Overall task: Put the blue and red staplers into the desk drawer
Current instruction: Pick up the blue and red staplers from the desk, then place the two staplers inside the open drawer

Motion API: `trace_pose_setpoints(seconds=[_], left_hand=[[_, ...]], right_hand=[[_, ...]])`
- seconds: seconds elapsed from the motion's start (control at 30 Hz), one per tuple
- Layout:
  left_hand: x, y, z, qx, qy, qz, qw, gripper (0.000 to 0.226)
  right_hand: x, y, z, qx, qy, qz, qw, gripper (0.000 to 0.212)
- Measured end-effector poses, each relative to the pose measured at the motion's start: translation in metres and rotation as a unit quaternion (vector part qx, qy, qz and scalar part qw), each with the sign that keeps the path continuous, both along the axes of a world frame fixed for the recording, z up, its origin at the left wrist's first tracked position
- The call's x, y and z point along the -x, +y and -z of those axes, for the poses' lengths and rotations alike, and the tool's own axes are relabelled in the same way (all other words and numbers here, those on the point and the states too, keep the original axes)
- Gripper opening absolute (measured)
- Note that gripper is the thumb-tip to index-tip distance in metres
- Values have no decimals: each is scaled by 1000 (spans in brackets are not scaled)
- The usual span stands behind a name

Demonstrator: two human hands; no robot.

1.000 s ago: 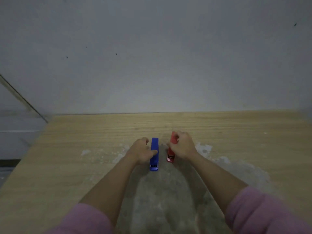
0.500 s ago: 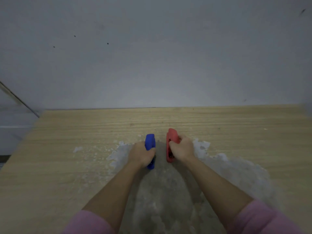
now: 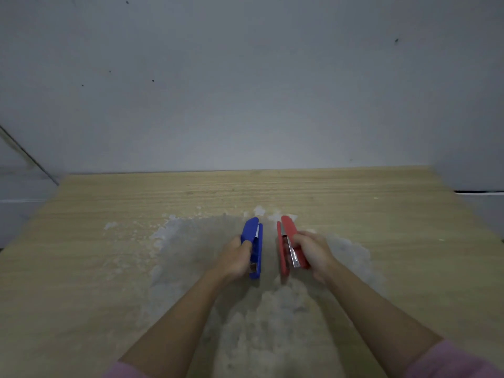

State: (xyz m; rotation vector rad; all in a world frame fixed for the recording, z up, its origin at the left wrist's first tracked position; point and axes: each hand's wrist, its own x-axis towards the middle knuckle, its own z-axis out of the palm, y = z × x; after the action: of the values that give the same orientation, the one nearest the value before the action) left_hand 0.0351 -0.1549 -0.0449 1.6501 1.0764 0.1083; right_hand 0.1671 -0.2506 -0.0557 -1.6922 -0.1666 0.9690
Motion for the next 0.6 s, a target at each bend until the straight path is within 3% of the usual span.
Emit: trace_pose_setpoints(seconds=[0.27, 0.47, 0.6], left_hand=[[-27, -114, -11, 66, -66, -27, 995, 17], [-35, -199, -12, 44, -58, 12, 997, 19], [-36, -247, -9, 11, -31, 46, 998, 24]], right_hand=[[-36, -123, -19, 1, -43, -49, 998, 26], [-52, -206, -13, -5, -38, -74, 997, 20], [-56, -255, -6, 3, -48, -104, 993, 30]])
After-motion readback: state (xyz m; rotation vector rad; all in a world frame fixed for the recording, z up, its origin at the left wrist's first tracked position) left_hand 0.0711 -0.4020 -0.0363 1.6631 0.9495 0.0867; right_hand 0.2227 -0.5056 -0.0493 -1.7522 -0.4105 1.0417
